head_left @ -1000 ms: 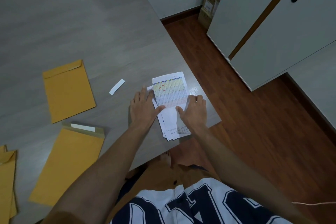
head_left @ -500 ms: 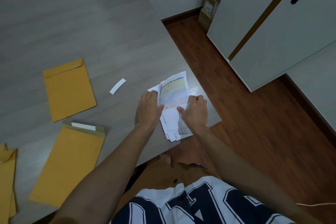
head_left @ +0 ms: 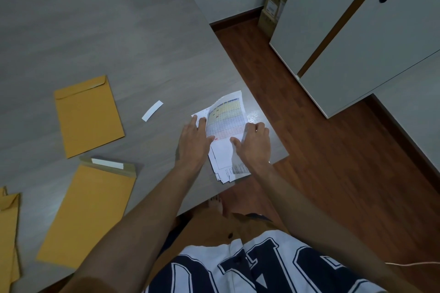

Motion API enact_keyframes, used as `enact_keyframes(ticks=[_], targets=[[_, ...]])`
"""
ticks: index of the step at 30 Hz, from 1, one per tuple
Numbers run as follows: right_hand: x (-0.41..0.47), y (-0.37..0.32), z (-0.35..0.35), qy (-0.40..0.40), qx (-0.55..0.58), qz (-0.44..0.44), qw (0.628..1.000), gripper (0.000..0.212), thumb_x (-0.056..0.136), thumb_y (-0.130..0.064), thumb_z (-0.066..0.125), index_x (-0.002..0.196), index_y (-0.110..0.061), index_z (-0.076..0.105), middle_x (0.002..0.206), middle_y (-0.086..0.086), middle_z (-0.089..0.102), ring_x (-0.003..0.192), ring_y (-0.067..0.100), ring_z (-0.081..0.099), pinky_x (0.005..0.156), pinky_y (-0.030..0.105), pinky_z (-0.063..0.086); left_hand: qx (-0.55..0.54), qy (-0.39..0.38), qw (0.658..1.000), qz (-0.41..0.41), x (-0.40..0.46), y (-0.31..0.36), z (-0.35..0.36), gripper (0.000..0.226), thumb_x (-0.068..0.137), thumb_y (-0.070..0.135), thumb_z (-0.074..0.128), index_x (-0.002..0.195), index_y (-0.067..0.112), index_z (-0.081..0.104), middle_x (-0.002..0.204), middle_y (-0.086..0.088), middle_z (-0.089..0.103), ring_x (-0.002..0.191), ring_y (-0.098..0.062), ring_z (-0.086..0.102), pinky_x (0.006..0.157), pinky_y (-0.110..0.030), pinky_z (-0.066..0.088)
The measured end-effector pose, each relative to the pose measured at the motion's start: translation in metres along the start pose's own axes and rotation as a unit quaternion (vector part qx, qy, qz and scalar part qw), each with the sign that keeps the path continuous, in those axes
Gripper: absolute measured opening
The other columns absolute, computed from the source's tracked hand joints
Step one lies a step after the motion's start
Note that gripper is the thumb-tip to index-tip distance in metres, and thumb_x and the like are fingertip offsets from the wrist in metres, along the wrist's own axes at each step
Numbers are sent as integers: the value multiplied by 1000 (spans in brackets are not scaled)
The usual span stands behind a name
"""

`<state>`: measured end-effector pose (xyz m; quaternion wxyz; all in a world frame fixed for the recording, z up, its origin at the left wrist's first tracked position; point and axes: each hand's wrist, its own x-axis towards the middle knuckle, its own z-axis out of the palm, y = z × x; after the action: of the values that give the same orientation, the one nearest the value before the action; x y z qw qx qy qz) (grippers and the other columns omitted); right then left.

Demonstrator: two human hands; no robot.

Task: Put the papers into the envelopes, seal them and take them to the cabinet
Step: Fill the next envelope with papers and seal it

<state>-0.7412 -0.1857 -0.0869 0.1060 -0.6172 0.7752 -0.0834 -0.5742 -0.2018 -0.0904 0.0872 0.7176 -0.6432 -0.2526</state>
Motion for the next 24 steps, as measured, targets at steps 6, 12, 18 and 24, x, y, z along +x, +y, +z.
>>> enact_keyframes(ticks=[6, 12, 18, 24], targets=[[0, 0, 2, 5, 5, 2, 1000, 58, 81, -57, 66, 119, -14, 53, 117, 6, 55, 104, 18, 49, 90, 30, 45, -194, 76, 977, -34, -9, 14, -10, 51, 80, 28, 78, 118, 37, 45, 116, 5, 54, 100, -17, 62, 64, -31, 61], [-1, 1, 4, 8, -3, -4, 1000, 59, 82, -58, 65, 120, -15, 53, 118, 7, 55, 104, 19, 49, 90, 30, 45, -347, 127, 912, -178, -8, 34, -16, 81, 69, 6, 87, 134, 25, 42, 133, -3, 38, 103, -9, 52, 55, -3, 42], [-1, 3, 8, 14, -4, -2, 1000, 58, 80, -58, 66, 116, -15, 52, 115, 7, 55, 100, 19, 48, 85, 30, 46, -342, -2, 922, -184, -7, 33, -15, 29, 76, 40, 76, 102, 34, 64, 111, 8, 69, 82, -16, 71, 73, -44, 62], [-4, 3, 3, 19, -1, -5, 1000, 57, 81, -60, 61, 120, -19, 52, 121, 5, 57, 108, 21, 49, 89, 33, 44, -359, -21, 919, -163, -2, 41, -21, 14, 93, 33, 57, 107, 35, 60, 109, 1, 70, 89, -22, 68, 81, -46, 59]])
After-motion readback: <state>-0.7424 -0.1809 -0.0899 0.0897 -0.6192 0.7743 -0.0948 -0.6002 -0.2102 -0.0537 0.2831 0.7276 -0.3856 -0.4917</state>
